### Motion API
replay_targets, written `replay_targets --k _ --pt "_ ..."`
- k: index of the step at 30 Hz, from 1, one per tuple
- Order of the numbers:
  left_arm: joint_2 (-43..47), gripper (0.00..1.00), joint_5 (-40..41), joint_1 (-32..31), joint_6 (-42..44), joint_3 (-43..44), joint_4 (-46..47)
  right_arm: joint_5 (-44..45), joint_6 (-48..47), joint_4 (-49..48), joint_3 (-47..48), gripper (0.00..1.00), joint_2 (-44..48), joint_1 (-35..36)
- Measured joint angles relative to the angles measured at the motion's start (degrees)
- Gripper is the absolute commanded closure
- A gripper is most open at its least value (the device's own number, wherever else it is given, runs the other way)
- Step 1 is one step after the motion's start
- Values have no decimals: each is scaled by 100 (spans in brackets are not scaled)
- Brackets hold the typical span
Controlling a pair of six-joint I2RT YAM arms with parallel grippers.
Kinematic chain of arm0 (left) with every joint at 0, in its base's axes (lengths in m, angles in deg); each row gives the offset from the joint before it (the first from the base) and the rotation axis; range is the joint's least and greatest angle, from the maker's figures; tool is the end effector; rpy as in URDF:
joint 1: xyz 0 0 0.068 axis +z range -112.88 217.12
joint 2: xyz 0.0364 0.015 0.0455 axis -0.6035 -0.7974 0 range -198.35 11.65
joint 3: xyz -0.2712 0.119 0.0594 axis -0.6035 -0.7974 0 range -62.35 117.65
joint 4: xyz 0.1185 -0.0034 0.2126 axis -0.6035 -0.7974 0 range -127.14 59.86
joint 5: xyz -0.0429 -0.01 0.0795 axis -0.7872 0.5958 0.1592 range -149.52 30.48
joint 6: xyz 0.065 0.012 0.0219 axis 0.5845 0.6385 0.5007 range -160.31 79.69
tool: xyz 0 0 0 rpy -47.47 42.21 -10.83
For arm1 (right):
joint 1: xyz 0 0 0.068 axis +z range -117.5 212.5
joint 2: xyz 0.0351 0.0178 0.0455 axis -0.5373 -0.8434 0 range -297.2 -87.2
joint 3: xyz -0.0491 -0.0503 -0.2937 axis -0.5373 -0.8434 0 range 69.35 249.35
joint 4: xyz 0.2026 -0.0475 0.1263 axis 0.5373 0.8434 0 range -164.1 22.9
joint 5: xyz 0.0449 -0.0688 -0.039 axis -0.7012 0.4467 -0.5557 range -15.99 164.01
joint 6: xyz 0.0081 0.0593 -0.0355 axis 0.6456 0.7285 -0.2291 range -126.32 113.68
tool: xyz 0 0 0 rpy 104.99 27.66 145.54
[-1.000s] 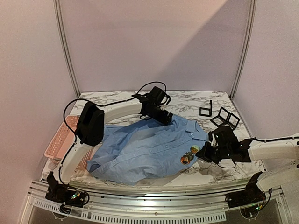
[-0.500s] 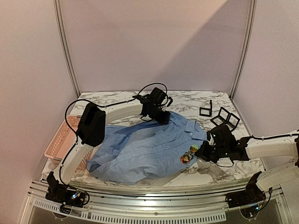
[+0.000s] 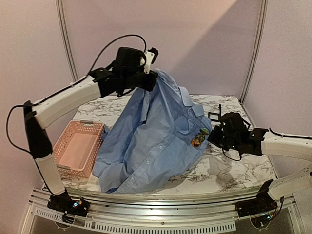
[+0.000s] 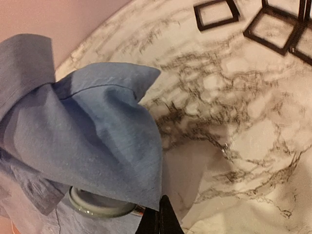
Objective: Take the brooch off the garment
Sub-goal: Flatten out the flattened clothing at the center of the board.
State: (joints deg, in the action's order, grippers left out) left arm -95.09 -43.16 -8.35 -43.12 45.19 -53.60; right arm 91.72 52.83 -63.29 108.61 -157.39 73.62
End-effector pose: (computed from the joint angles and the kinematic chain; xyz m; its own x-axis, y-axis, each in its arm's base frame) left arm 0.3255 -0.3081 0.4088 -0.2945 0.2322 -0.9270 0.4878 0.8707 0.0632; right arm 0.1924 0.1450 0.2405 -0.6481 0.5199 -0.5565 0.1970 0.8203 0.5369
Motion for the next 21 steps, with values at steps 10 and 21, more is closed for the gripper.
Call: replay_targets --k 10,21 --pt "1993 100 -297 -63 435 -828 70 579 -1565 28 1294 100 741 24" --pt "3049 100 -1593 -48 -79 151 24 -1777 -4452 -472 2966 100 1740 31"
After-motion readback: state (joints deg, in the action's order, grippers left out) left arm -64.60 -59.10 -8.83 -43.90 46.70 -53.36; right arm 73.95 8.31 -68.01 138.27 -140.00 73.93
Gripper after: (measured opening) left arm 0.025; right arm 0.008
